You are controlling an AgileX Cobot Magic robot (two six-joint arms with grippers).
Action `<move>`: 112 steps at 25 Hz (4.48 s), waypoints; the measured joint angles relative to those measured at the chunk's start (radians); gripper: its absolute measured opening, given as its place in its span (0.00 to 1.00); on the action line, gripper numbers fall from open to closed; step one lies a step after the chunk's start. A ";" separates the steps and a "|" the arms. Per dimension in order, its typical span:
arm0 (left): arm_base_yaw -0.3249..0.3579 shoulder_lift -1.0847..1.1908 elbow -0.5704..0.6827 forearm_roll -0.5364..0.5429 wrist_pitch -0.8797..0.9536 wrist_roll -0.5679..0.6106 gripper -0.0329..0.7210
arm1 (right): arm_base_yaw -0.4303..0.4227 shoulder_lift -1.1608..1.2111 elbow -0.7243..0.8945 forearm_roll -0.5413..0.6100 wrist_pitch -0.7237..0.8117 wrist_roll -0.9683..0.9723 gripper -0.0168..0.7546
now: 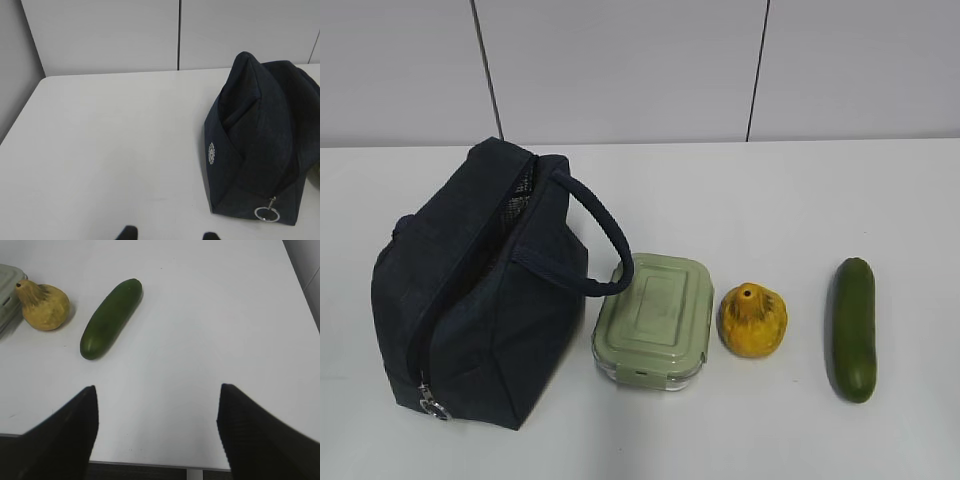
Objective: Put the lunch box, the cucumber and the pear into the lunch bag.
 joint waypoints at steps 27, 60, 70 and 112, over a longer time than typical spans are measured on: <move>0.000 0.000 0.000 0.000 0.000 0.000 0.36 | 0.000 0.000 0.000 0.000 0.000 0.000 0.76; -0.067 1.152 -0.386 -0.566 -0.246 0.481 0.46 | 0.000 0.826 -0.154 0.117 -0.399 0.076 0.76; -0.067 1.198 -0.398 -0.495 -0.187 0.502 0.47 | 0.000 1.203 -0.381 0.149 -0.327 0.041 0.76; -0.106 1.388 -0.400 -0.486 -0.224 0.498 0.05 | -0.109 1.934 -0.623 0.522 -0.348 -0.057 0.76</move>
